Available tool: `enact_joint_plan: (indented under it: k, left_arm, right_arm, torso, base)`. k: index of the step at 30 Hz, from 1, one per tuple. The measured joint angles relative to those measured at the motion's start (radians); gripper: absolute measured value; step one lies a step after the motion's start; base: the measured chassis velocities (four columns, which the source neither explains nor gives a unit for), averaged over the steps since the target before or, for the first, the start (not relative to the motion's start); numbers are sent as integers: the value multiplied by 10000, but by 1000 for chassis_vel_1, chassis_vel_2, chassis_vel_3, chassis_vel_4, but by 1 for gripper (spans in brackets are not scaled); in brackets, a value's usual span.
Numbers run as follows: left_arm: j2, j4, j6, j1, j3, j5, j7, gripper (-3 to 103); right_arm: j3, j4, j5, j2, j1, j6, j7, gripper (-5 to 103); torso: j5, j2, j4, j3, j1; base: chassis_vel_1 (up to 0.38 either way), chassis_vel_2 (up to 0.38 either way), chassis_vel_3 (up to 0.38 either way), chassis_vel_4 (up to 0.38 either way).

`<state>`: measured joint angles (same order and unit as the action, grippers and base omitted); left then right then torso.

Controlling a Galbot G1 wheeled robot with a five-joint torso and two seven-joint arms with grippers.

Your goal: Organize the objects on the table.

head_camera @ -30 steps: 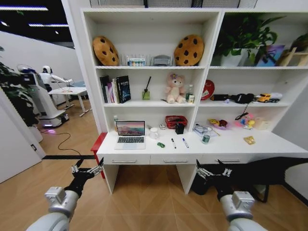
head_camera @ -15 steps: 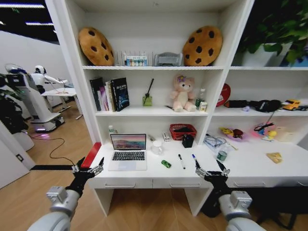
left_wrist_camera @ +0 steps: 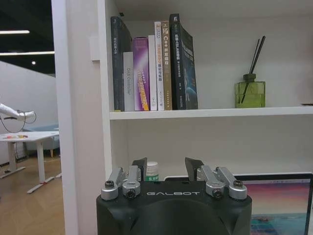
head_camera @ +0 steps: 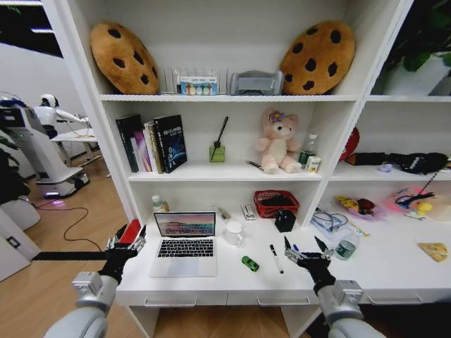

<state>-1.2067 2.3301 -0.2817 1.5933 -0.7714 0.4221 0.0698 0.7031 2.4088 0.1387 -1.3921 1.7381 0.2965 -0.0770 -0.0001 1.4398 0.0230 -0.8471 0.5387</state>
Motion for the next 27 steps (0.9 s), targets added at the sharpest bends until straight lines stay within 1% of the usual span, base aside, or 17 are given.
enact_joint_plan:
  k: [2,3,5,6,8,9,10,11,14,15,17,19,20,21,23,24,27]
  left_arm:
    - [542,375,-1037,-311,132,819,1010,38]
    - [542,375,-1037,-311,132,819,1010,38]
    - [1227,873,-2417,-654,212,1826,1841,28]
    - [1488,954,-2822,-853,277,2281,2100,22]
    - [1591,975,-2963,-931,308,2463,2198,22]
    - [2285,994,-3697,-1568,664,3779,2888,16]
    - [2586,920,-3913,-1912,887,4304,3169,11]
    - [2586,920,-3913,-1912,887,4304,3169,11]
    - [3549,90,-4413,-3891,2032,6000,4028,1]
    - [3549,90,-4413,-3891,2032,6000,4028,1]
    - [3874,-834,-4473,-5454,3016,6567,4220,0]
    - [3894,-1287,-4478,-6144,3486,6684,4239,0]
    - [3813,-1803,-4487,-6877,4053,6784,4240,0]
    - [3813,-1803,-4487,-6877,4053,6784,4240,0]
    - [3309,-2761,-4487,-8204,5269,6810,4257,0]
    - [3309,-2761,-4487,-8204,5269,6810,4257,0]
    - [2404,-3787,-4549,-9465,6483,6876,4704,0]
  right_arm:
    - [5,-77,11,85,-40,0,-41,100]
    - [5,-77,11,85,-40,0,-41,100]
    - [-84,-404,15,279,-250,0,-39,100]
    - [-93,-537,2,309,-255,-14,-35,100]
    - [-95,-571,-1,319,-255,-20,-34,100]
    - [-93,-789,-11,374,-243,-59,-42,100]
    - [-89,-871,-12,395,-226,-72,-49,100]
    - [-89,-871,-12,395,-226,-72,-49,100]
    - [-93,-1116,-15,516,-269,-85,-58,100]
    - [-93,-1116,-15,516,-269,-85,-58,100]
    - [-106,-1235,28,616,-337,-33,-49,100]
    - [-107,-1299,65,681,-349,-7,-43,100]
    - [-93,-1389,94,747,-358,-3,-44,100]
    - [-93,-1389,94,747,-358,-3,-44,100]
    - [-38,-1627,178,869,-423,-8,-43,100]
    - [-38,-1627,178,869,-423,-8,-43,100]
    - [-6,-1925,240,898,-535,-53,-61,100]
  torso:
    - [-1,1,6,0,0]
    - [-1,1,6,0,0]
    - [3,-3,-3,-4,12]
    - [3,-5,-3,-5,15]
    - [2,-5,-3,-5,17]
    - [-1,-6,-1,-6,20]
    - [3,-6,3,-6,20]
    - [3,-6,3,-6,20]
    - [-2,-6,2,-6,19]
    - [-2,-6,2,-6,19]
    - [0,-6,2,-6,18]
    - [0,-6,4,-5,18]
    - [1,-6,0,-6,18]
    - [1,-6,0,-6,18]
    - [1,-7,2,-6,18]
    - [1,-7,2,-6,18]
    - [2,-7,3,-6,18]
  base:
    - [0,0,0,0]
    - [0,0,0,0]
    - [0,0,0,0]
    - [0,0,0,0]
    - [0,25,19,-4]
    - [0,0,0,0]
    - [0,0,0,0]
    - [0,0,0,0]
    - [0,0,0,0]
    - [0,0,0,0]
    - [0,0,0,0]
    - [0,0,0,0]
    - [0,0,0,0]
    - [0,0,0,0]
    - [0,0,0,0]
    - [0,0,0,0]
    - [0,0,0,0]
